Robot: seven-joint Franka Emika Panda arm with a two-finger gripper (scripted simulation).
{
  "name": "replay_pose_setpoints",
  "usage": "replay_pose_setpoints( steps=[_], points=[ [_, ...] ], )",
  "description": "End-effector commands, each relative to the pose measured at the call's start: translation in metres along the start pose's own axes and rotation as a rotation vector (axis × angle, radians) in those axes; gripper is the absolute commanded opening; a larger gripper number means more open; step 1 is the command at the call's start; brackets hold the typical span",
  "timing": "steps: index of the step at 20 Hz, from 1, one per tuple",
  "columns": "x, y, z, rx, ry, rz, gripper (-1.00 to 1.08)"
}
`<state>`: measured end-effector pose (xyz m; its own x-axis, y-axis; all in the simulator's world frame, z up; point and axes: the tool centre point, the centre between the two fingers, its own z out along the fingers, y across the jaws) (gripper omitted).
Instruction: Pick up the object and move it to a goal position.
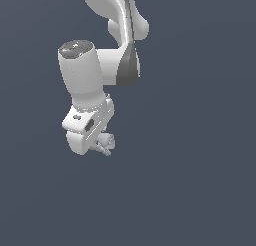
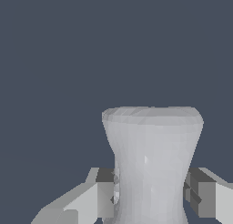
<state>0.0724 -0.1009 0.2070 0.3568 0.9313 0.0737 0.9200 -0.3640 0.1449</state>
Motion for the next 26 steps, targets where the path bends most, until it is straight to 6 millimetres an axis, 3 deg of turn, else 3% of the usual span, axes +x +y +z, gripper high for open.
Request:
replay_pose_setpoints(
  steps=[1, 8, 14, 20, 26],
  points=[
    [-0.016, 0.018, -0.029, -0.03, 0.017, -0.017, -1.0],
    [-0.057, 0.064, -0.105, -0.106, 0.065, -0.06, -1.0],
    [-0.085, 0.092, -0.154, -0.154, 0.096, -0.086, -1.0],
    [-0.102, 0.109, -0.184, -0.183, 0.115, -0.101, -1.0],
    [-0.109, 0.117, -0.197, -0.195, 0.123, -0.107, -1.0]
  ],
)
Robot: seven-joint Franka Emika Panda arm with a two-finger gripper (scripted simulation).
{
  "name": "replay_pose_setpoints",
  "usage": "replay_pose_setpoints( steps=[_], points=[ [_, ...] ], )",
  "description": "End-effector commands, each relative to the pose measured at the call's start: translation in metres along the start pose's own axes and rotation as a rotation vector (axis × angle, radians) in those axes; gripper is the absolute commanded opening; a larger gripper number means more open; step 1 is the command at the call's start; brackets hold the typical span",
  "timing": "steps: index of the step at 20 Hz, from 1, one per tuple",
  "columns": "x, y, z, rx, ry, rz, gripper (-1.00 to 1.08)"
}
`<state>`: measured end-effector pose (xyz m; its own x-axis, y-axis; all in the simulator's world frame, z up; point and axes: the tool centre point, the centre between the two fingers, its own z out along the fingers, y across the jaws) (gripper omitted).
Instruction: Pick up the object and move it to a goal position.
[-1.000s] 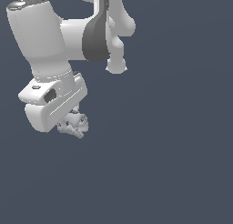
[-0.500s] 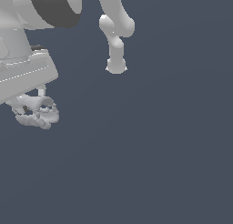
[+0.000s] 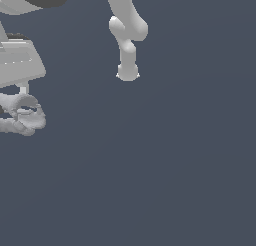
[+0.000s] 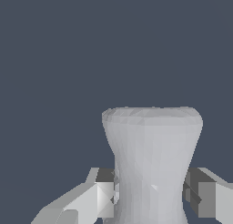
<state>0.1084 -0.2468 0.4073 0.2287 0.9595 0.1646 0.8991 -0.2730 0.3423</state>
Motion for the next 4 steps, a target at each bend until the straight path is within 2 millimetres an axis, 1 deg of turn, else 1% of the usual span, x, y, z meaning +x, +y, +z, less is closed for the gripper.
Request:
replay_pose_setpoints(
  steps=[1, 4],
  points=[
    [-0.0015, 0.0028, -0.0034, -0.003, 0.003, -0.002, -1.0],
    [-0.0022, 0.0037, -0.0043, -0.004, 0.004, -0.003, -1.0]
  ],
)
